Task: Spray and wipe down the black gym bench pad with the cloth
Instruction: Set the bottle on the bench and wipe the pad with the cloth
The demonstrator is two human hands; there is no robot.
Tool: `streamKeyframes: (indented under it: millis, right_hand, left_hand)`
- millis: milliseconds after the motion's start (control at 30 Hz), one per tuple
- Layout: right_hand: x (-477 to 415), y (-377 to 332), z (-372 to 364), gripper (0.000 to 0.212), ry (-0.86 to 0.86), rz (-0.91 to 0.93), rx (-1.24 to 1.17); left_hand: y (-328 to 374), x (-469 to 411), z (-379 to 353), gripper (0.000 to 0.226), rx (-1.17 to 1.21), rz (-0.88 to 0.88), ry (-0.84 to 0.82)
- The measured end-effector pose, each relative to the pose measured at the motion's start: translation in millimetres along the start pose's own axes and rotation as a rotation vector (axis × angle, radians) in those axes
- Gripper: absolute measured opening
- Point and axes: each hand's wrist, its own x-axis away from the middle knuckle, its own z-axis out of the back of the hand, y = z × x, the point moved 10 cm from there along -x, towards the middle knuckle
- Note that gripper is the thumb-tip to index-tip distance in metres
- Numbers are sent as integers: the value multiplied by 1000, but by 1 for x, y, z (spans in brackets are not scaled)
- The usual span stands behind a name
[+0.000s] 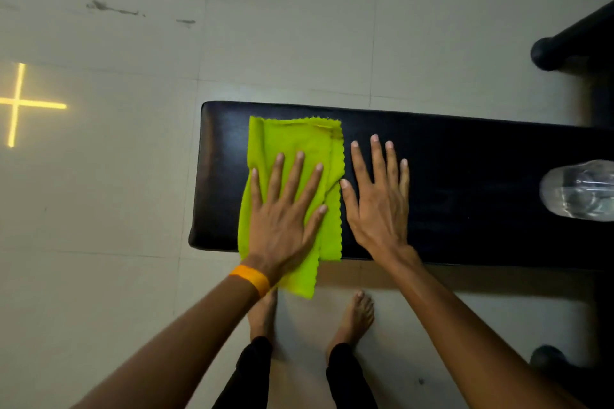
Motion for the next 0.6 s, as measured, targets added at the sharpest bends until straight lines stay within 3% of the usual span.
streamKeyframes:
  millis: [100, 200, 267, 400, 600]
  right_hand:
    - [-4, 15, 2, 59, 15, -9, -12]
    - [-11, 29, 5, 59, 28, -7, -3]
    - [-10, 31, 5, 60, 25, -17, -1]
    - [-3, 48, 11, 61, 46, -65, -1]
    - [1, 60, 11, 60, 55, -19, -17]
  left_hand:
    - [1, -52, 9, 67, 24, -23, 10]
    - [0, -100, 16, 67, 43, 84, 30]
    - [17, -85, 12, 67, 58, 106, 56]
    - [54, -18, -6, 66, 20, -47, 2]
    - [50, -102, 7, 65, 32, 31, 55]
